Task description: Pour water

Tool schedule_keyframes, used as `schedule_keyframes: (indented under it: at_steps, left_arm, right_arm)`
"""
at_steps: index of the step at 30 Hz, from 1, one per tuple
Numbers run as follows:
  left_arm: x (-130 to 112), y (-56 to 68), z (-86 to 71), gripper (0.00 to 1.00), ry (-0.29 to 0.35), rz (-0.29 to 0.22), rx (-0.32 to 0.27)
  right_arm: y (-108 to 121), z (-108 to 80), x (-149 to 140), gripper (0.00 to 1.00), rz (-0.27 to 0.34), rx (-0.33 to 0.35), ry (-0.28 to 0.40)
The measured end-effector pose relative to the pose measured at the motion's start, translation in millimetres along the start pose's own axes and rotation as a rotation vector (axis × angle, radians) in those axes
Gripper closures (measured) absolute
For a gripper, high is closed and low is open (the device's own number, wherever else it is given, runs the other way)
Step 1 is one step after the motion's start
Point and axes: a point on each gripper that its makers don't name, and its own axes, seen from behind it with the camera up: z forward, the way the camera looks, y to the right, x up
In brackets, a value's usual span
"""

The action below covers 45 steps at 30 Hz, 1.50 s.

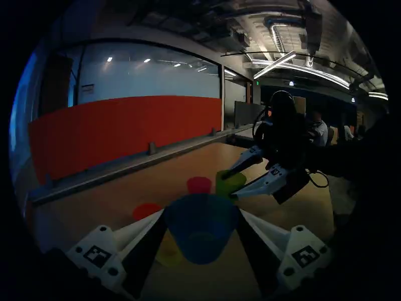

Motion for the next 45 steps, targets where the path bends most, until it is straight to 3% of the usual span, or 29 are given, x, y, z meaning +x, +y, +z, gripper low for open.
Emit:
schedule_keyframes:
  at_steps: [12,26,35,45]
  left_arm:
    - [36,-0.6,-12.1,0.11,0.074,0.017,0.021]
    - [62,1.3,-15.7,0.11,0.145,-0.009,0.015]
    - [68,-0.2,-15.3,0.10,0.164,-0.023,0.009]
    - [71,-3.6,-14.9,0.10,0.175,-0.028,0.012]
  right_arm:
    - [-26,-29.6,47,0.09,-0.022,0.023,0.139]
    - [-46,-51.2,100,0.08,-0.009,0.052,0.306]
    - [-49,-56.5,117,0.08,-0.005,0.058,0.359]
    - [-49,-58.0,122,0.08,-0.019,0.053,0.367]
